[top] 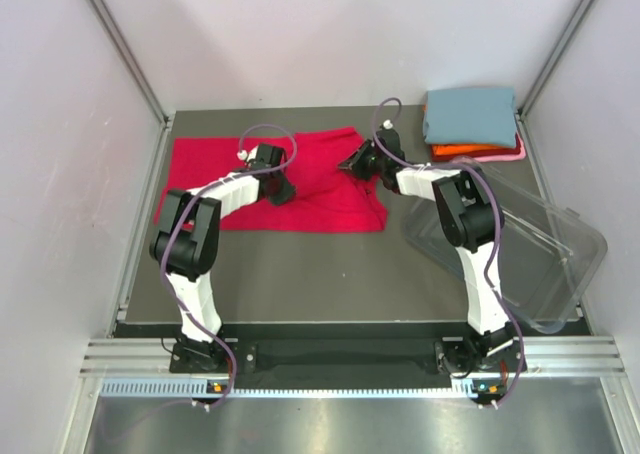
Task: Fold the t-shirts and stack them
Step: Fold the tshirt
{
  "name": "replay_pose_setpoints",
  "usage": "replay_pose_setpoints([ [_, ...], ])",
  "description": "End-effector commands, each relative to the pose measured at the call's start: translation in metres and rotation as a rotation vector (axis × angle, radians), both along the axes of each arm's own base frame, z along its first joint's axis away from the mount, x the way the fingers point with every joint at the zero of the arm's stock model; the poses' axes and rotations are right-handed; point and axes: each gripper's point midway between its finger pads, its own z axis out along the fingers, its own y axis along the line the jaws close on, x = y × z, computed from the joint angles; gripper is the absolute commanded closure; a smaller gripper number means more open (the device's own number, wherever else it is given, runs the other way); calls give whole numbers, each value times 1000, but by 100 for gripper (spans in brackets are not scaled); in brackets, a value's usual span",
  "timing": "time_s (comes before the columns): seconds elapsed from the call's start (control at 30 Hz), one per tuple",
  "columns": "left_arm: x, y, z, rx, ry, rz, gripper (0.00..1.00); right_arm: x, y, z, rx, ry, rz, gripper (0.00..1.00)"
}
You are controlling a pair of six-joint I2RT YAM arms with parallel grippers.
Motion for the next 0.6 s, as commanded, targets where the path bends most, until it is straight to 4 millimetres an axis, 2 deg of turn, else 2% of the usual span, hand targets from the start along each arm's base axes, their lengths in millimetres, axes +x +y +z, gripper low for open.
replay_pose_setpoints([
  [0.0,11,19,43,72,-93,46,71,17,3,29,7,-88,31,87],
  [0.07,16,34,61,156,-129,50,70,17,-2,41,-54,-103,48,82],
  [0.13,14,46,65,183,-125,48,66,10,-11,44,-144,-76,59,71],
  [0.17,12,50,69,184,-130,34,65,9,-16,56,-172,-85,52,68],
  [0.2,11,54,69,147,-120,17,65,6,-19,59,-207,-93,68,65],
  [0.23,10,59,69,132,-111,9,64,-4,-26,54,-245,-51,73,63],
  [0.27,8,64,70,119,-102,-6,64,-7,-33,63,-278,-54,57,62],
  [0.3,8,76,71,98,-91,4,64,-14,-38,61,-313,-37,61,61],
  [0.33,4,86,75,98,-83,7,63,-29,-47,49,-376,18,78,61],
  [0.37,-1,98,71,101,-71,31,61,-34,-56,55,-416,21,54,61],
  [0.4,-3,113,75,34,-70,46,61,-48,-61,44,-447,60,57,61],
  [0.43,-6,121,84,-2,-91,68,61,-57,-66,41,-467,80,56,61],
  [0.47,-12,138,77,-29,-86,105,61,-62,-71,50,-482,69,40,62],
  [0.5,-14,167,80,-51,-96,170,60,-76,-72,44,-516,83,72,61],
  [0.53,-19,177,87,-70,-116,185,60,-81,-73,47,-555,63,85,61],
  [0.57,-24,186,85,-78,-116,198,60,-85,-73,56,-579,28,112,61],
])
